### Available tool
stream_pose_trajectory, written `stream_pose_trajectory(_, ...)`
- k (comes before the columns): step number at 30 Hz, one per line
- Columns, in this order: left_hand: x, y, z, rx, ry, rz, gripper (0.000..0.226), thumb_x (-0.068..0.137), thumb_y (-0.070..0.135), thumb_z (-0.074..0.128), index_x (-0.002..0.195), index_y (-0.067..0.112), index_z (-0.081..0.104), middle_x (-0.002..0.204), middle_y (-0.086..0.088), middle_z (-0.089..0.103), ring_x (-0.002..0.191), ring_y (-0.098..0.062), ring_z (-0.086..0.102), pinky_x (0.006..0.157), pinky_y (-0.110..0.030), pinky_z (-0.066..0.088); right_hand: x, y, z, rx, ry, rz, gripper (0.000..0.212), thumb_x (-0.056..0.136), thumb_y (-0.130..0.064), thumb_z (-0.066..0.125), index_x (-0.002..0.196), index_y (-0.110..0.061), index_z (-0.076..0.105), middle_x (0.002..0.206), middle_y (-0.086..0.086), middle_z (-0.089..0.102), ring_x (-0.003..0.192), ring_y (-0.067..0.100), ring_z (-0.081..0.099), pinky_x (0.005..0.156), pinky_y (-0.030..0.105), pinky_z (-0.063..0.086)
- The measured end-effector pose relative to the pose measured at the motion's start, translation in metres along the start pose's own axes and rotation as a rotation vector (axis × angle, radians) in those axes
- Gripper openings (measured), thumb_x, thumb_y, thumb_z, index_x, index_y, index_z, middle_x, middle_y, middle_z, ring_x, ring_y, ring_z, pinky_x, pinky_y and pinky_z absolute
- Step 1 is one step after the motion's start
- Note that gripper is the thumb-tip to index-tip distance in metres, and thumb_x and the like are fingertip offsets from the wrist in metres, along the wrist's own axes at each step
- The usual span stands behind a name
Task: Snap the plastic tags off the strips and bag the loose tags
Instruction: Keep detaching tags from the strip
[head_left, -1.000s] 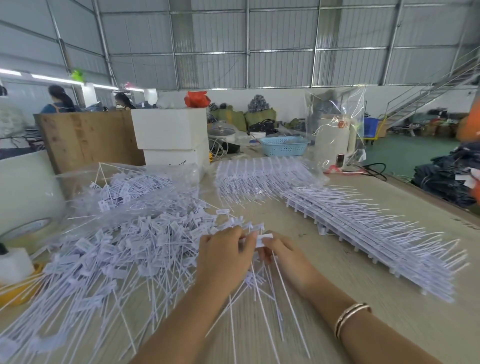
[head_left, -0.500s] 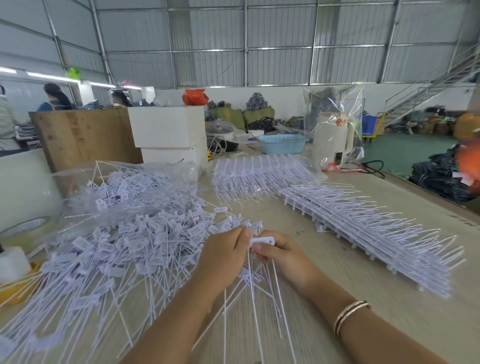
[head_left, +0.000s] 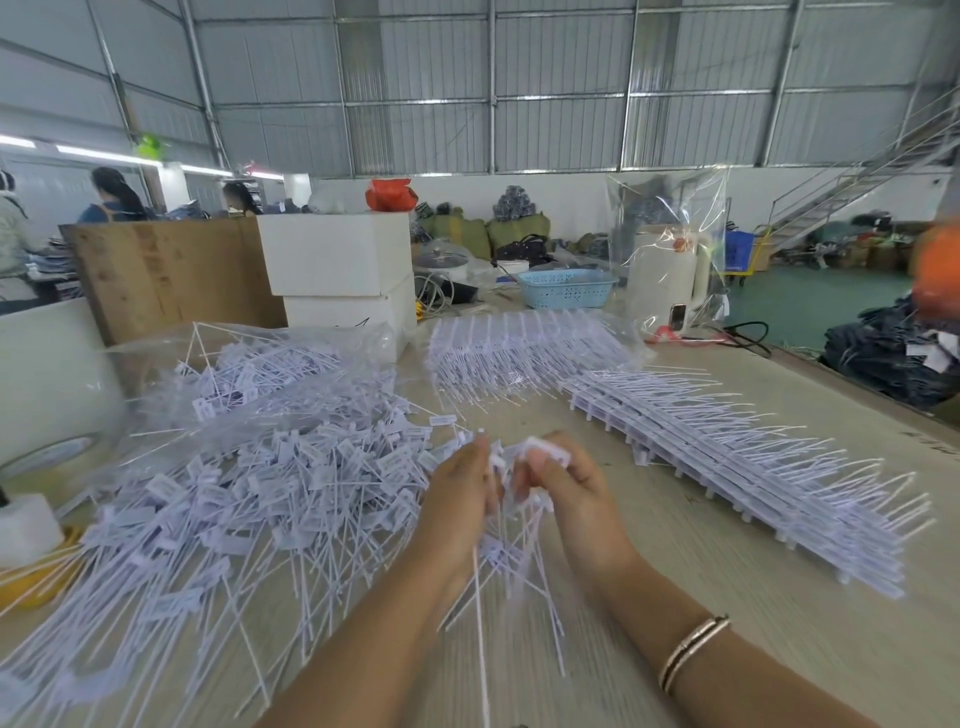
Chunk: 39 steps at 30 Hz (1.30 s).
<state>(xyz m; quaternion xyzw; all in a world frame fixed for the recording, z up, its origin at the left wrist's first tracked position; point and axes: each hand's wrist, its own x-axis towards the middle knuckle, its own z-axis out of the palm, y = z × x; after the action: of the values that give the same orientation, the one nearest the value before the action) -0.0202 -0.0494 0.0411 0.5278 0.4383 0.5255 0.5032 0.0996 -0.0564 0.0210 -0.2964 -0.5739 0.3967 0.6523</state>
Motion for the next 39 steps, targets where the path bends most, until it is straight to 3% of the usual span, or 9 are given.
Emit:
stream_pose_trajectory(4, 0.003, 0.006, -0.010, -0.078, 0.055, 0.025, 0.043, 0.101, 0.026, 0.039, 0.059, 0.018, 0.047, 0.039, 0.008, 0.044, 0.036, -0.006, 0.041, 0.054, -0.027, 0.035, 0.010, -0.003, -0.025, 0.063, 0.181, 0.143, 0.022, 0.095, -0.022, 0.051, 0.078, -0.020, 0.065, 0.077, 0.001, 0.068, 0.074, 0.014, 0.064, 0.081, 0.034, 0.047)
stream_pose_trajectory(8, 0.001, 0.008, -0.014, 0.153, 0.053, 0.135, 0.041, 0.096, 0.014, 0.038, 0.055, 0.015, 0.038, 0.051, 0.004, 0.040, 0.049, -0.010, 0.036, 0.055, -0.023, 0.032, 0.010, 0.007, -0.031, -0.304, 0.125, 0.293, 0.019, 0.096, -0.028, 0.051, 0.094, -0.011, 0.060, 0.083, -0.008, 0.063, 0.072, -0.008, 0.060, 0.065, 0.006, 0.041)
stream_pose_trajectory(10, 0.002, 0.006, -0.016, 0.278, 0.045, 0.163, 0.030, 0.090, 0.005, 0.041, 0.061, 0.006, 0.038, 0.060, -0.007, 0.039, 0.047, -0.010, 0.031, 0.048, -0.017, 0.027, 0.012, 0.011, -0.026, -0.475, 0.056, 0.334, 0.019, 0.098, -0.034, 0.046, 0.109, -0.020, 0.054, 0.100, -0.007, 0.058, 0.096, -0.001, 0.059, 0.065, 0.003, 0.041)
stream_pose_trajectory(14, -0.001, -0.001, -0.019, 0.453, -0.025, 0.260, 0.022, 0.096, 0.011, 0.043, 0.077, 0.000, 0.045, 0.069, -0.014, 0.046, 0.054, -0.013, 0.034, 0.048, -0.017, 0.028, 0.011, 0.011, -0.018, -0.659, 0.064, 0.208, 0.060, 0.096, -0.032, 0.051, 0.146, -0.028, 0.017, 0.130, -0.006, 0.036, 0.120, 0.013, 0.039, 0.104, 0.034, 0.034)
stream_pose_trajectory(18, -0.003, -0.003, -0.015, 0.628, -0.138, 0.285, 0.020, 0.093, 0.007, 0.042, 0.084, 0.021, 0.052, 0.072, -0.002, 0.059, 0.051, -0.008, 0.046, 0.047, -0.019, 0.037, 0.004, 0.005, -0.012, -0.541, -0.017, 0.150, 0.017, 0.098, -0.039, 0.044, 0.111, -0.042, 0.056, 0.118, -0.014, 0.058, 0.115, 0.009, 0.051, 0.105, 0.039, 0.036)
stream_pose_trajectory(21, -0.006, -0.001, -0.010, 0.573, -0.173, 0.306, 0.028, 0.090, -0.001, 0.044, 0.100, 0.024, 0.050, 0.091, 0.001, 0.060, 0.071, -0.001, 0.059, 0.058, -0.019, 0.049, 0.003, 0.002, -0.009, -0.400, -0.078, 0.199, 0.021, 0.097, -0.026, 0.049, 0.095, -0.024, 0.070, 0.098, -0.001, 0.070, 0.099, 0.014, 0.064, 0.101, 0.044, 0.042)
stream_pose_trajectory(27, -0.001, -0.003, -0.015, 0.496, -0.064, 0.262, 0.033, 0.088, 0.010, 0.057, 0.113, 0.028, 0.046, 0.104, 0.008, 0.052, 0.085, -0.005, 0.056, 0.060, -0.015, 0.049, 0.005, 0.003, -0.016, -0.277, -0.051, 0.212, 0.020, 0.094, -0.011, 0.051, 0.085, -0.013, 0.069, 0.062, 0.009, 0.067, 0.062, 0.013, 0.063, 0.064, 0.018, 0.047)
stream_pose_trajectory(32, 0.002, -0.007, -0.016, 0.501, -0.077, 0.200, 0.011, 0.093, 0.033, 0.052, 0.087, 0.025, 0.056, 0.078, 0.001, 0.061, 0.068, -0.016, 0.059, 0.063, -0.036, 0.053, 0.008, 0.005, -0.022, -0.138, 0.028, 0.221, 0.022, 0.098, -0.014, 0.042, 0.084, -0.011, 0.058, 0.062, 0.009, 0.066, 0.058, 0.017, 0.053, 0.066, 0.028, 0.043)
stream_pose_trajectory(39, 0.005, -0.008, -0.016, 0.240, -0.018, 0.090, 0.004, 0.092, 0.024, 0.057, 0.088, 0.025, 0.058, 0.053, 0.011, 0.057, 0.051, -0.004, 0.053, 0.055, -0.022, 0.044, 0.004, 0.005, -0.015, -0.190, -0.146, 0.169, 0.025, 0.085, -0.031, 0.053, 0.066, -0.015, 0.056, 0.060, 0.003, 0.055, 0.059, 0.014, 0.048, 0.060, 0.020, 0.039)
